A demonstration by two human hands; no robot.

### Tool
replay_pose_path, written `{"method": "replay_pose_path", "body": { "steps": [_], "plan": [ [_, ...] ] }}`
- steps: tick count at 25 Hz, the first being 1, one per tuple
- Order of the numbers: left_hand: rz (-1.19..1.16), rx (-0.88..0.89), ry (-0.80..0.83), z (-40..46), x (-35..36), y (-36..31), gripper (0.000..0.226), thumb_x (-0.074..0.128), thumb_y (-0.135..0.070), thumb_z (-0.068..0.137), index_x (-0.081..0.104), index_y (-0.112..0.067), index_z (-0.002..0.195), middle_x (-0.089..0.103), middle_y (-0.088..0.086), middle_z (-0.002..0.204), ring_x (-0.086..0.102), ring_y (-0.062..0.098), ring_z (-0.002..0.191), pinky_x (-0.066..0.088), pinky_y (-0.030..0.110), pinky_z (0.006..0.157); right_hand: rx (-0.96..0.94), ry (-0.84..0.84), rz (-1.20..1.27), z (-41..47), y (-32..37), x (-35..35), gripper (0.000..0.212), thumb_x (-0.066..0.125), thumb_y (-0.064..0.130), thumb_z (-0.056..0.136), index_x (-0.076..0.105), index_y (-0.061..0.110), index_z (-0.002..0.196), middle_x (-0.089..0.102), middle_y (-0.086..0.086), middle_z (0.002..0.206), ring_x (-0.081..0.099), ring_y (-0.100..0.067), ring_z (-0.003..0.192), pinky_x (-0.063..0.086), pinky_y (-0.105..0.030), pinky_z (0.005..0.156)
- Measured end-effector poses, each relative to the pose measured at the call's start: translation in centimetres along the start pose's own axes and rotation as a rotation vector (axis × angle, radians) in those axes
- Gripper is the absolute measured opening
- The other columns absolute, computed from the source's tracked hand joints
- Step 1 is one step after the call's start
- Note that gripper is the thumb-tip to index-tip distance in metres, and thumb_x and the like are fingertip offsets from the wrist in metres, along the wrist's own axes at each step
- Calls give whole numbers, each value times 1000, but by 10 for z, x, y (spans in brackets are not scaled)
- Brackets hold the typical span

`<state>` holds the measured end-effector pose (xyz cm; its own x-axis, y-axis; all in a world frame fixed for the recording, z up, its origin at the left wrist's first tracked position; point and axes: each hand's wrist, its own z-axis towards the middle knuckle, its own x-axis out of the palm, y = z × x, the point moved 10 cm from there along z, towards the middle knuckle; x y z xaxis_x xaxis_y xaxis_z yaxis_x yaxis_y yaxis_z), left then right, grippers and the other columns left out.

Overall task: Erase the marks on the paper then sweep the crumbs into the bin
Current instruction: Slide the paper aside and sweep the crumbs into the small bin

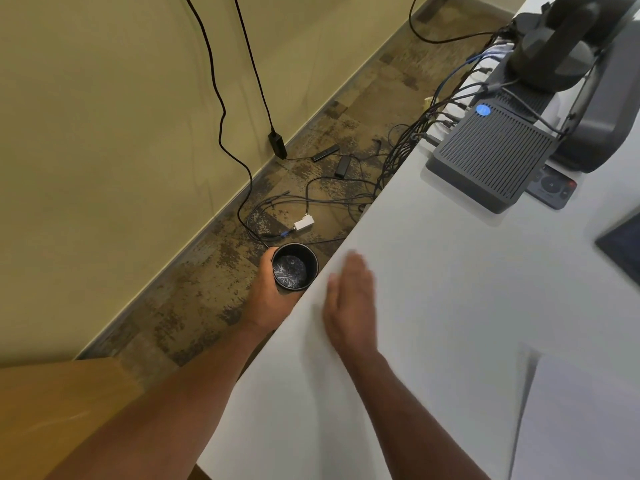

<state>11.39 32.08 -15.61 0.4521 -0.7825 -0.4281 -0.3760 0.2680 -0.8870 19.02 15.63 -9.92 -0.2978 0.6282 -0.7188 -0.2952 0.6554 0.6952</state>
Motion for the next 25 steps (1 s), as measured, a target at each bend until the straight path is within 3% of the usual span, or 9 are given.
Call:
{"method": "replay_pose_path", "body": {
  "steps": [3,7,10,11,13,16,19,23,25],
  "plan": [
    [27,9,8,1,1,2,99,92,-42,68,33,-29,146,53,-2,140,53,17,129,54,40,100,312,-69,-271,-13,-54,-18,67,25,41,99,14,-3,149,13,-20,157,5,-30,146,4,-44,118],
    [21,-8,12,1,3,1,90,85,-32,75,33,-22,147,55,1,137,55,16,126,53,37,101,36,129,-282,-8,1,32,69,22,44,99,12,0,150,9,-19,158,0,-29,147,4,-45,119],
    [-48,-47,49,-4,7,-2,71,69,-43,83,35,-27,144,61,-5,129,61,14,120,54,30,96,-192,304,15,-12,52,52,60,33,37,101,17,8,151,18,-10,158,6,-18,147,9,-37,119],
    [-58,-59,44,-5,6,-3,75,71,-50,79,36,-29,142,62,-5,129,62,12,118,55,29,94,-197,299,129,-10,53,45,58,37,33,101,20,9,151,22,-9,157,11,-16,145,10,-31,119],
    [-21,-59,21,-4,0,-1,91,82,-55,69,36,-30,143,60,-4,132,60,11,120,55,31,93,-75,72,174,5,24,15,54,39,28,100,26,5,147,30,-15,152,20,-21,141,7,-20,116],
    [29,-35,14,-1,-1,3,101,91,-47,65,33,-30,146,55,-4,138,55,14,127,55,38,98,278,-113,-150,16,-50,-15,60,27,34,100,20,0,148,20,-18,156,11,-28,145,3,-38,119],
    [74,-16,-7,-1,-2,0,95,85,-51,68,35,-28,145,56,-3,137,55,13,126,53,34,98,185,-32,-277,8,-25,12,64,25,37,99,22,-4,147,20,-22,155,11,-33,145,8,-47,118],
    [129,3,12,-6,2,-6,36,49,-42,103,44,-33,138,67,-4,124,64,16,117,55,31,96,-100,255,27,-15,54,64,56,29,34,102,21,8,151,21,-9,158,8,-17,147,9,-41,119],
    [126,-2,21,-5,1,-6,46,61,-40,98,41,-33,139,65,-5,126,63,16,118,55,23,89,-62,255,261,-18,52,49,54,31,33,102,19,15,152,19,-2,159,8,-9,146,9,-31,119]
  ]
}}
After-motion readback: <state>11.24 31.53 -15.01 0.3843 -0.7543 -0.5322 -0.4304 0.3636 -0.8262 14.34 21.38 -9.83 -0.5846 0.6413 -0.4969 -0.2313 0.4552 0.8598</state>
